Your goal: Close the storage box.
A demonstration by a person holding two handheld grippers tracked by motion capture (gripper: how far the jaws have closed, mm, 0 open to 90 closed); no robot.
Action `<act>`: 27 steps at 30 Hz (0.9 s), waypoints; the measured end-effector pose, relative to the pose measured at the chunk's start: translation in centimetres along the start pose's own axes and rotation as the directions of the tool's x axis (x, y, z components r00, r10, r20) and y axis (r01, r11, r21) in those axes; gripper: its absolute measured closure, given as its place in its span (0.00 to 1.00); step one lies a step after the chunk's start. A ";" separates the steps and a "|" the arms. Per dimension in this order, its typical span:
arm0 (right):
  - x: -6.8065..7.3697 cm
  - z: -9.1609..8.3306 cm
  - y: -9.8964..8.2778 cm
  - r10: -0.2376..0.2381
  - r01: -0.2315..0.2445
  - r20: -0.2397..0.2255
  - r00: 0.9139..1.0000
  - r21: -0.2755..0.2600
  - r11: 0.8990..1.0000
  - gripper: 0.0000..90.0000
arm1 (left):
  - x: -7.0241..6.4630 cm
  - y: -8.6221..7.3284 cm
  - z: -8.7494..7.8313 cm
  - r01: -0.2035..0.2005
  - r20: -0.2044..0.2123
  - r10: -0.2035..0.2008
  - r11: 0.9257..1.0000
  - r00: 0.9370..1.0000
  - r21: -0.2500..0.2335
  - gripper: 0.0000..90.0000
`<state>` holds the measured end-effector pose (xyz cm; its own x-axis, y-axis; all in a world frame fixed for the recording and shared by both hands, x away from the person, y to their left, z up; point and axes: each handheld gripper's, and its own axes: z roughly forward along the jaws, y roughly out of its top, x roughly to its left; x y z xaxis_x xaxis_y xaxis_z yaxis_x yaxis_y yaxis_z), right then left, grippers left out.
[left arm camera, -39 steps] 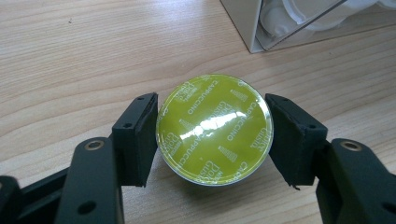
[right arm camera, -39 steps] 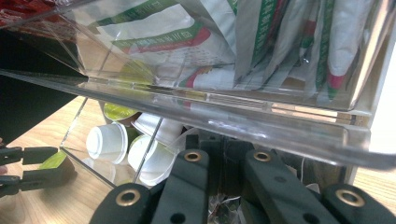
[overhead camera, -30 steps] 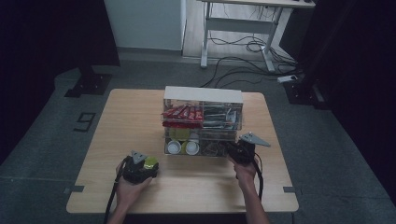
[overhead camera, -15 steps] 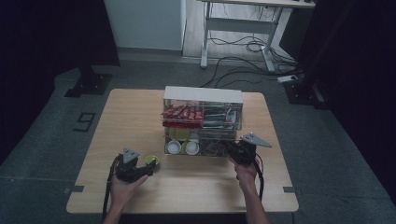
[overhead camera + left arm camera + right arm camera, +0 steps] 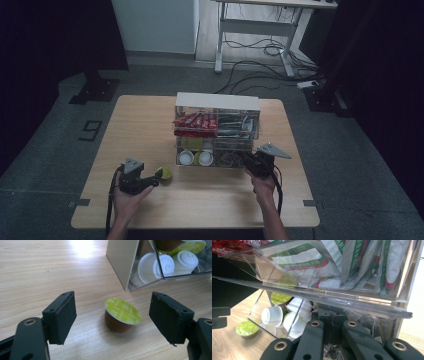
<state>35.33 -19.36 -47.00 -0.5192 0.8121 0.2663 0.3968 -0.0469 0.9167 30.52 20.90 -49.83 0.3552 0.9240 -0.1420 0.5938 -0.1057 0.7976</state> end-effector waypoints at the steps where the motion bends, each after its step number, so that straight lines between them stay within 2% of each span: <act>1: 0.0 0.0 0.0 -0.002 0.002 0.000 1.000 -0.001 1.000 0.99 | -0.1 0.0 0.1 -0.003 0.001 0.003 1.000 1.000 0.004 0.25; 4: 0.1 -0.1 0.0 -0.001 0.001 -0.001 1.000 -0.002 1.000 0.99 | -0.6 -0.2 0.3 -0.019 0.010 0.019 1.000 1.000 0.013 0.26; 9: 0.2 -0.3 0.0 -0.002 0.002 -0.006 1.000 -0.004 1.000 0.99 | -0.7 -0.2 0.4 -0.022 0.015 0.022 1.000 1.000 0.019 0.26; 27: 0.0 -0.6 -0.3 0.004 -0.004 -0.020 1.000 0.014 1.000 0.99 | 0.1 -0.2 0.3 0.009 -0.007 -0.009 1.000 1.000 0.025 0.26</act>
<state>34.75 -19.68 -47.10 -0.5328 0.7999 0.2762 0.4094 -0.0420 0.9114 30.65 20.91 -50.24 0.3444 0.9275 -0.1451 0.6149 -0.1061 0.7814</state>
